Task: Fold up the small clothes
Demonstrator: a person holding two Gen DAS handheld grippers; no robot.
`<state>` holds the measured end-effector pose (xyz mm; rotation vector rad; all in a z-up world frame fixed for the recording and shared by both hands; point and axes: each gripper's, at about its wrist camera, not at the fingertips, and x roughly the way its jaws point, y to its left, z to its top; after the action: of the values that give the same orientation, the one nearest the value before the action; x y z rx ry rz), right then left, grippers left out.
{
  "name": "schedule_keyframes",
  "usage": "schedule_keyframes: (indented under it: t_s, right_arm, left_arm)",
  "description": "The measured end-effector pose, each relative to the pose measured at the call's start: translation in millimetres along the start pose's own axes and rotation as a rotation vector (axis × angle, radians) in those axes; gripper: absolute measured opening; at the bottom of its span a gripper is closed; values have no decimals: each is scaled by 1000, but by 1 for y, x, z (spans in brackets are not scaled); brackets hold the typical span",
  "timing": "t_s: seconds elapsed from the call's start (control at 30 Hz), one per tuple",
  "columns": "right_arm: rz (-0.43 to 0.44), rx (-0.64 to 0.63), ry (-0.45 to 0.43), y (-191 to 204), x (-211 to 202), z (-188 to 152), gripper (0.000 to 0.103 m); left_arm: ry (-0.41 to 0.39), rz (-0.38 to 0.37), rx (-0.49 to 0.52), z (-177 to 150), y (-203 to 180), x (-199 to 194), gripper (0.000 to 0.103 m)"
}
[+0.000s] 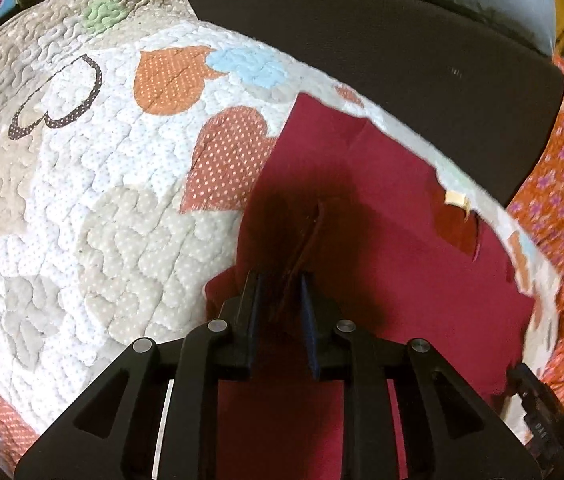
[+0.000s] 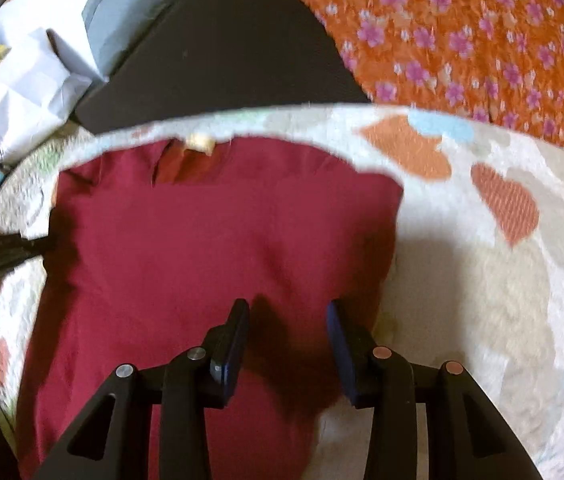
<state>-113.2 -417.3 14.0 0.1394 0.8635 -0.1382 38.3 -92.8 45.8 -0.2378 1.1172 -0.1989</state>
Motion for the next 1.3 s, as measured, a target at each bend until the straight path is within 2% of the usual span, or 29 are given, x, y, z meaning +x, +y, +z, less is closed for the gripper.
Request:
schedule_keyframes:
  t_s: [0.1, 0.2, 0.33, 0.4, 0.43, 0.47, 0.53, 0.67, 0.8, 0.87, 0.93, 1.0, 1.03, 1.17, 1.3]
  right_arm:
    - [-54, -22, -16, 5, 13, -6, 39]
    - [-77, -28, 9, 10, 8, -2, 39]
    - [43, 29, 4, 8, -28, -13, 39]
    - [62, 59, 4, 4, -45, -25, 39]
    - [68, 69, 8, 3, -53, -32, 39]
    - [76, 74, 16, 3, -59, -39, 39]
    - [108, 83, 35, 5, -71, -56, 40]
    - [176, 103, 60, 12, -86, -91, 41]
    - [197, 90, 76, 24, -94, -122, 43]
    - [207, 82, 86, 28, -95, -133, 44]
    - [195, 64, 85, 32, -97, -144, 45]
    - [146, 47, 78, 34, -98, -152, 45]
    - [137, 51, 78, 33, -98, -155, 45]
    - [163, 97, 99, 23, -94, -169, 46]
    - [197, 151, 152, 20, -75, -182, 47]
  left_arm:
    - [9, 37, 47, -5, -10, 11, 19]
    - [-9, 52, 84, -10, -14, 9, 19]
    - [-16, 51, 96, -18, -11, -6, 19]
    - [-38, 74, 114, -24, -11, -19, 19]
    - [-53, 82, 131, -30, -11, -28, 28]
    - [-61, 87, 141, -33, -13, -33, 45]
    - [-99, 75, 155, -43, -11, -50, 61]
    - [-171, 92, 215, -62, -12, -84, 61]
    - [-233, 133, 261, -84, -7, -107, 61]
    - [-239, 140, 263, -96, -1, -117, 61]
    - [-232, 133, 268, -106, 1, -121, 61]
    - [-209, 118, 270, -121, 7, -125, 61]
    - [-181, 91, 262, -131, 11, -127, 61]
    - [-69, 2, 191, -160, 32, -125, 61]
    - [16, -23, 146, -179, 43, -117, 61]
